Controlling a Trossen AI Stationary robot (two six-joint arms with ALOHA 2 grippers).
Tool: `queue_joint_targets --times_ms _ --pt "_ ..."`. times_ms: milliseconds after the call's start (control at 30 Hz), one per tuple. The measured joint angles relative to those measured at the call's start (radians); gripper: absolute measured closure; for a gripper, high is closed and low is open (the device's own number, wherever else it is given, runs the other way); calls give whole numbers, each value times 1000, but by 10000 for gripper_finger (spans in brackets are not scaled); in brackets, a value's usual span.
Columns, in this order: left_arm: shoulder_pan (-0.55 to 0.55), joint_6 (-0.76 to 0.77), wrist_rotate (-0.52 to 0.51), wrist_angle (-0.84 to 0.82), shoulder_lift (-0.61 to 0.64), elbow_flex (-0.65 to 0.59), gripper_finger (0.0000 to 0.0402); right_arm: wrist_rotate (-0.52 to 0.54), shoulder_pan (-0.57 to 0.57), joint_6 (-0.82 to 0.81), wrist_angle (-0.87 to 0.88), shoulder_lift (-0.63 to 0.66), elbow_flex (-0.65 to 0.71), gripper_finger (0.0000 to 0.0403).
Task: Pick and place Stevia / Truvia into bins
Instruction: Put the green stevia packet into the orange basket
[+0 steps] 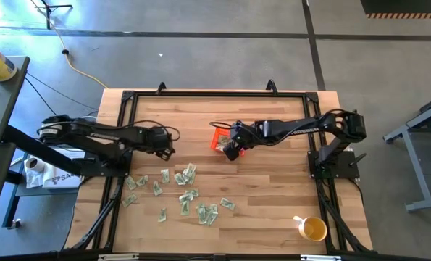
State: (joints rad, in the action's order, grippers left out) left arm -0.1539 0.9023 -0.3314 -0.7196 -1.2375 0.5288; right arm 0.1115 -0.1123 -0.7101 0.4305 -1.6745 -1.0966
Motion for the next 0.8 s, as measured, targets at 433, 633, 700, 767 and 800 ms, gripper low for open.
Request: queue_joint_targets --times_ms 433,633,700,767,800 --pt "-240 -253 153 105 -98 4 202 26 2 -15 2 0 0 30" --pt "-288 -318 179 152 -99 2 296 42 2 -15 2 0 0 30" --pt "-287 -331 170 171 -99 4 328 47 5 -15 -4 0 0 30" --pt "-288 -344 168 183 -102 15 356 67 16 -15 -17 4 0 30" --pt "-286 -346 166 199 -103 25 367 84 24 -13 -20 9 0 32"
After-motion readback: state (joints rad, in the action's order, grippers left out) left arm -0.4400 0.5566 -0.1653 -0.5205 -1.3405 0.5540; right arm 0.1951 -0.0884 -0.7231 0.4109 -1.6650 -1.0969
